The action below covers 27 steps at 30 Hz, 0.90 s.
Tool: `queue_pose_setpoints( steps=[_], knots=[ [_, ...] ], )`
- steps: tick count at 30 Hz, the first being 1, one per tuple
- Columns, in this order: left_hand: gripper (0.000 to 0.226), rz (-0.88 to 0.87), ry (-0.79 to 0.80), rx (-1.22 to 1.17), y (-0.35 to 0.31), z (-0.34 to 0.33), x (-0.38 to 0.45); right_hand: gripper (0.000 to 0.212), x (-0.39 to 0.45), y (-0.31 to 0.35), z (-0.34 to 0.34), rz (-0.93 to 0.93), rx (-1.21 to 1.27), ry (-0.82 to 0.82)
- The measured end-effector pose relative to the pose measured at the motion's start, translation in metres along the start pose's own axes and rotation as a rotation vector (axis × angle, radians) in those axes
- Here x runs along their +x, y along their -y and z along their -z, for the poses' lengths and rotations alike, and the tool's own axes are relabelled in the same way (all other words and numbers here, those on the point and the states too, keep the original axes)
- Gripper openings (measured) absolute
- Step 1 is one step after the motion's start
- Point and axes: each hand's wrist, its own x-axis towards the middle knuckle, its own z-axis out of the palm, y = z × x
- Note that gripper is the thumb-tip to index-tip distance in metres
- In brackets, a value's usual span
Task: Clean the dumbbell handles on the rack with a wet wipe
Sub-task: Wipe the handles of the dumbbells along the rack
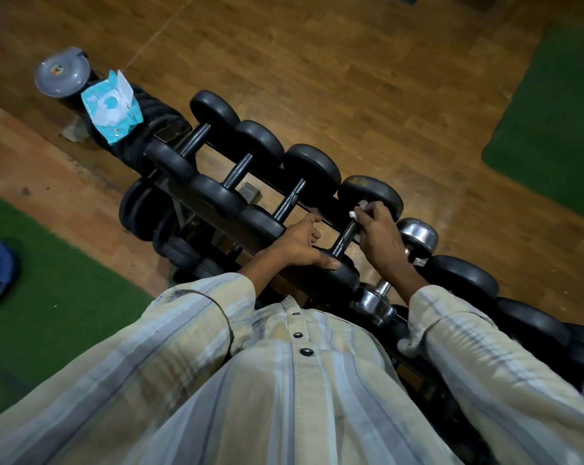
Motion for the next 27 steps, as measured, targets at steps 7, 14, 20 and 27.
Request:
queue_pose_setpoints(
  steps=[7, 14, 20, 27],
  knots=[
    [0.128, 0.035, 0.006, -0.016, 0.001, -0.002, 0.003, 0.009, 0.007, 0.029, -0.025, -0.948, 0.784, -0.475],
    [0.128, 0.066, 0.041, 0.011, -0.004, 0.002, 0.006, 0.013, 0.028, 0.010, -0.015, -1.409, 1.492, -0.329],
    [0.141, 0.134, 0.131, 0.051, -0.013, 0.008, 0.016, 0.023, 0.014, 0.006, -0.012, -1.307, 1.525, 0.000],
    [0.162, 0.177, 0.190, 0.174, -0.021, 0.012, 0.027, 0.021, -0.022, 0.021, -0.022, -1.008, 0.874, 0.255]
  ],
)
